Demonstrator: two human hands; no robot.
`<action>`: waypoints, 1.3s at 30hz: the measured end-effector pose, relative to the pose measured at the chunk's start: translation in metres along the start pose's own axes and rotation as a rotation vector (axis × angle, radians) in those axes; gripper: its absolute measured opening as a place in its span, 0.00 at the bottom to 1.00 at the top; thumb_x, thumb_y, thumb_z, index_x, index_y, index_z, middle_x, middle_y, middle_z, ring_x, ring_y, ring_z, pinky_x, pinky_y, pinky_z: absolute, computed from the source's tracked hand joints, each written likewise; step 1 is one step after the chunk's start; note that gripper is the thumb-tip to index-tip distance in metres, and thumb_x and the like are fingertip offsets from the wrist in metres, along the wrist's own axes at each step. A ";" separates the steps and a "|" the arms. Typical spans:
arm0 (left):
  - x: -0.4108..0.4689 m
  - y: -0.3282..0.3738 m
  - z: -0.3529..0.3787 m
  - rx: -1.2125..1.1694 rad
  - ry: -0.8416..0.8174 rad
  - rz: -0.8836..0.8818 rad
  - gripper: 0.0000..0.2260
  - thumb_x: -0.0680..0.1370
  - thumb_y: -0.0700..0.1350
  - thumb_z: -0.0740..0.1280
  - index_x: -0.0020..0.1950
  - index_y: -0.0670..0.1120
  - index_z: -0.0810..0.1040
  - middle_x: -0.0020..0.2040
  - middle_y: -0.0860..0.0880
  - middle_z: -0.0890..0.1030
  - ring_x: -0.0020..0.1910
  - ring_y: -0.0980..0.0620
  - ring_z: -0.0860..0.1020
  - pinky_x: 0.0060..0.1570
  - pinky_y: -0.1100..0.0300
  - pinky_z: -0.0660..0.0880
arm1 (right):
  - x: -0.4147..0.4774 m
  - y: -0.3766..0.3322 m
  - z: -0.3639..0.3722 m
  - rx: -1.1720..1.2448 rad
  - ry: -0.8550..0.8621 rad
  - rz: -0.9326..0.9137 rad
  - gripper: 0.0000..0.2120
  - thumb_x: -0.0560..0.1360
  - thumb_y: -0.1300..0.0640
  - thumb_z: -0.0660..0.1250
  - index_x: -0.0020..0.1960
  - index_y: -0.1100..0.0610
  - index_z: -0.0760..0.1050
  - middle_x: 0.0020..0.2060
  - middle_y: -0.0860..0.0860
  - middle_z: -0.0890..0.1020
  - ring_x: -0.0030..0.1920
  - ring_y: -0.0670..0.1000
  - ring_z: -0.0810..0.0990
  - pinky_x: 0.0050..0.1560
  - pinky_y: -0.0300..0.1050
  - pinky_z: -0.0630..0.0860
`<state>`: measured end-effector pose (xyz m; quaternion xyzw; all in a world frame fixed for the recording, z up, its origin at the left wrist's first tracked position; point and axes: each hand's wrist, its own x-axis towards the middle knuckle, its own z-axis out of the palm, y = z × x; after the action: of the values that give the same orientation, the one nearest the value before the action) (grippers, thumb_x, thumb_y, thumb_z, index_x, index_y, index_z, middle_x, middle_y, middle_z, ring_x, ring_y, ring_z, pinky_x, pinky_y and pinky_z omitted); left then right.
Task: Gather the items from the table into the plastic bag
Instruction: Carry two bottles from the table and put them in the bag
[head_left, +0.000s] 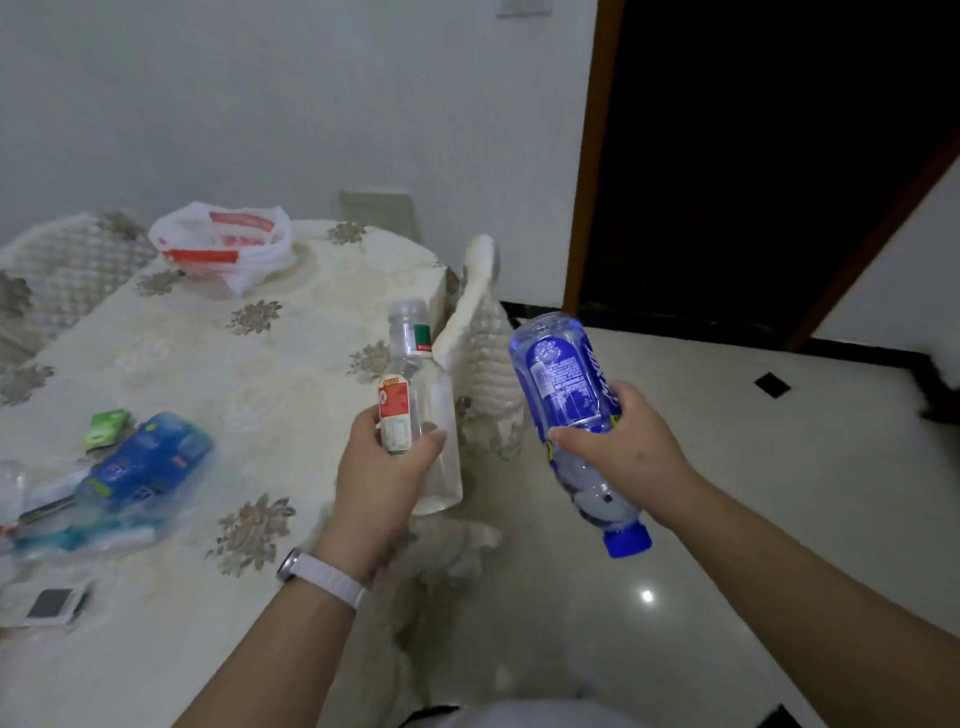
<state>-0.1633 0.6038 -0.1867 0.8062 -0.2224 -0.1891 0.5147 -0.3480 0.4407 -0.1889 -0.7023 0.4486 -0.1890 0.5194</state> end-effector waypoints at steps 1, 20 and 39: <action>-0.001 0.008 0.016 -0.002 -0.015 0.007 0.19 0.72 0.49 0.75 0.59 0.51 0.74 0.49 0.53 0.82 0.45 0.54 0.81 0.45 0.54 0.78 | 0.000 0.005 -0.017 0.012 0.027 0.011 0.33 0.64 0.45 0.79 0.64 0.47 0.67 0.51 0.43 0.78 0.47 0.42 0.79 0.39 0.38 0.75; 0.129 0.084 0.254 -0.043 -0.428 0.071 0.17 0.73 0.47 0.75 0.55 0.57 0.71 0.49 0.52 0.81 0.45 0.52 0.81 0.47 0.53 0.80 | 0.135 0.078 -0.175 0.030 0.254 0.232 0.32 0.65 0.46 0.78 0.63 0.46 0.67 0.49 0.41 0.78 0.47 0.42 0.79 0.40 0.38 0.75; 0.419 0.181 0.360 -0.113 -0.415 0.126 0.18 0.74 0.47 0.73 0.60 0.54 0.70 0.49 0.55 0.79 0.46 0.55 0.80 0.43 0.61 0.76 | 0.450 -0.019 -0.213 -0.067 0.243 0.134 0.32 0.66 0.46 0.77 0.64 0.42 0.63 0.50 0.39 0.75 0.49 0.41 0.76 0.43 0.37 0.72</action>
<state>-0.0381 0.0364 -0.1970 0.7045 -0.3624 -0.3306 0.5129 -0.2591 -0.0492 -0.1791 -0.6596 0.5603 -0.2223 0.4490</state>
